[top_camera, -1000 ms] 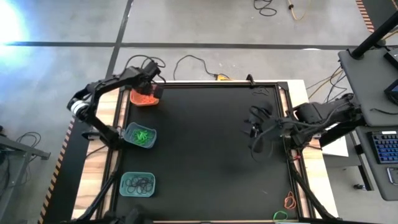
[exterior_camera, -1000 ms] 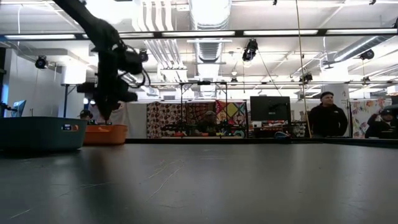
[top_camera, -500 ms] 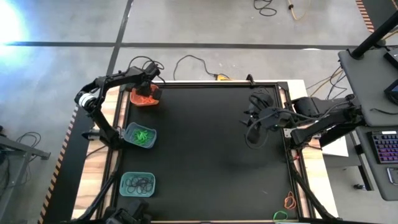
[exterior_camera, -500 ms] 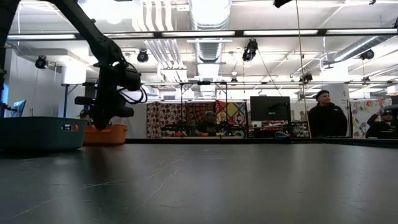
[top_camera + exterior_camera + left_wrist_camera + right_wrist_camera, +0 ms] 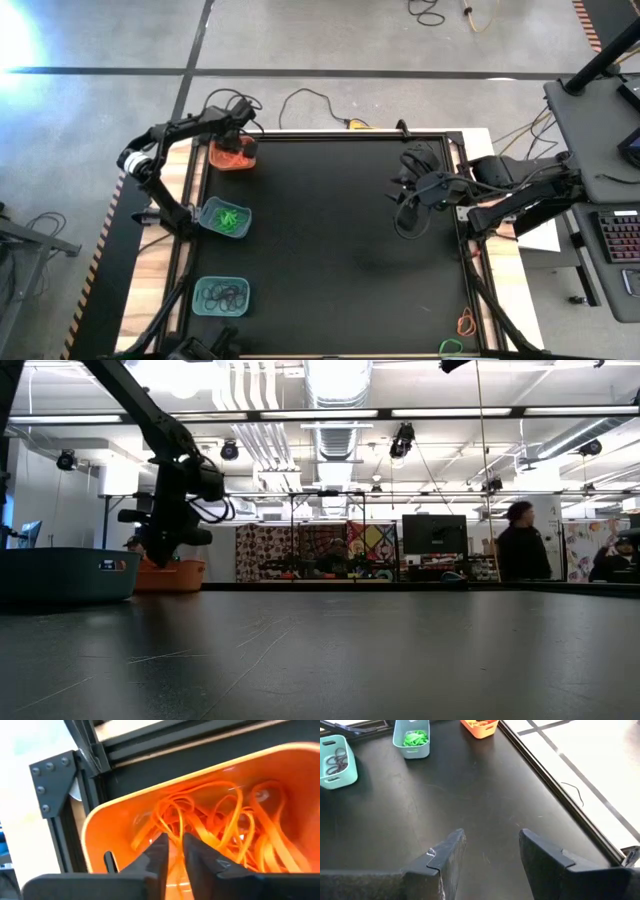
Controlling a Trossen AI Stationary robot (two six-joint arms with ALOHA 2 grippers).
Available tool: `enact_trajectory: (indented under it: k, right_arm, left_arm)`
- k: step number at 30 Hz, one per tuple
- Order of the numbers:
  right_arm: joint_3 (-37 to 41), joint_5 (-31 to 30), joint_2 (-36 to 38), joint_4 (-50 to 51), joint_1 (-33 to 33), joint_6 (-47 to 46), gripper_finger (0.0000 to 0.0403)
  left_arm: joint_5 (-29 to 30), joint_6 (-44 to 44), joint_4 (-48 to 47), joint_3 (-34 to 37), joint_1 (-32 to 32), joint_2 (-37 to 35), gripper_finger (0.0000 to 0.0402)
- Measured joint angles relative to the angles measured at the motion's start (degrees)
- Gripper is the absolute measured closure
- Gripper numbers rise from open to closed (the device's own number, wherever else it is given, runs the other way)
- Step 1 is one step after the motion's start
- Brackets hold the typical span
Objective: Sort rubber bands into baskets
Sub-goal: Put the orange rubber band into the orange bin
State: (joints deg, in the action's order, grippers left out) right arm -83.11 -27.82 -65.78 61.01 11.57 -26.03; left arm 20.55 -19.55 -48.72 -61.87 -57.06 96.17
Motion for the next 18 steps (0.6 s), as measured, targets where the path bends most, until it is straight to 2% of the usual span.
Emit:
enact_trajectory:
  k: [5,9,13,18]
  right_arm:
    - [0.0,1.34,0.0,0.14,0.0,0.64,0.0222]
    - [0.0,1.52,0.0,1.29,0.02,0.66,0.0222]
    - [0.0,3.88,0.0,3.48,0.15,0.6,0.0222]
    - [0.0,4.35,0.0,4.77,0.55,2.2,0.0222]
  left_arm:
    - [-0.1,-0.04,-1.56,-0.01,0.05,-3.3,0.0301]
    - [-0.55,-1.22,-3.4,0.12,0.78,-6.08,0.0268]
    - [-0.82,-3.01,-3.67,0.14,3.91,-10.24,0.0251]
    - [-1.13,-6.23,-3.27,0.16,11.93,-17.29,0.0246]
